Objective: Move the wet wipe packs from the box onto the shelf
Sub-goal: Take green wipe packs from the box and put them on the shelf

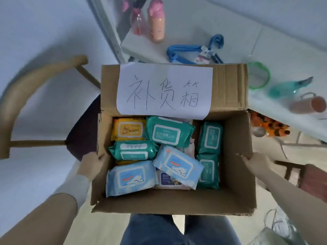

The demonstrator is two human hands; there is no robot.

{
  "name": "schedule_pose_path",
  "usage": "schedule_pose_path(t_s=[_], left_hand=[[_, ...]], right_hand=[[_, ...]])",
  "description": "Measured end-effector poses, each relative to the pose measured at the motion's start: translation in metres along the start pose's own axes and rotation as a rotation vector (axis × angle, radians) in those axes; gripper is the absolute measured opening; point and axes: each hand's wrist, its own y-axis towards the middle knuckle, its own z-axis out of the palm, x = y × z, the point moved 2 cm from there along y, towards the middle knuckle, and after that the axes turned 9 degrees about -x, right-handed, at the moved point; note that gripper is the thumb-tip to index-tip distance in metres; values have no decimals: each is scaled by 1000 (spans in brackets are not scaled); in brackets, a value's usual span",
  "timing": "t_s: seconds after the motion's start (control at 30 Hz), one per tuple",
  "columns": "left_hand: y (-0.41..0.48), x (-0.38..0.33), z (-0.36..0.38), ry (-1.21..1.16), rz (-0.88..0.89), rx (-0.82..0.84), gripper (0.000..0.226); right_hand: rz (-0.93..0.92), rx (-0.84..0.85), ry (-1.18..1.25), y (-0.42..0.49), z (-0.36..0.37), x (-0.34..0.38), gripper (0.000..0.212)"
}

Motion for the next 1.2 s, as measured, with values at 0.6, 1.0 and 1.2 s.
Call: schedule_pose_path(t_s=[0.6,1.0,1.2], left_hand=[[-168,-361,130,441,634,40,35],[-284,-628,296,725,1219,202,31],[-342,-729,369,827,1408,299,30]], right_hand=[[659,-73,463,-100,3,-390,40],[1225,-85,667,-160,5,-524,36],[1443,-50,758,-171,12,-540,40]])
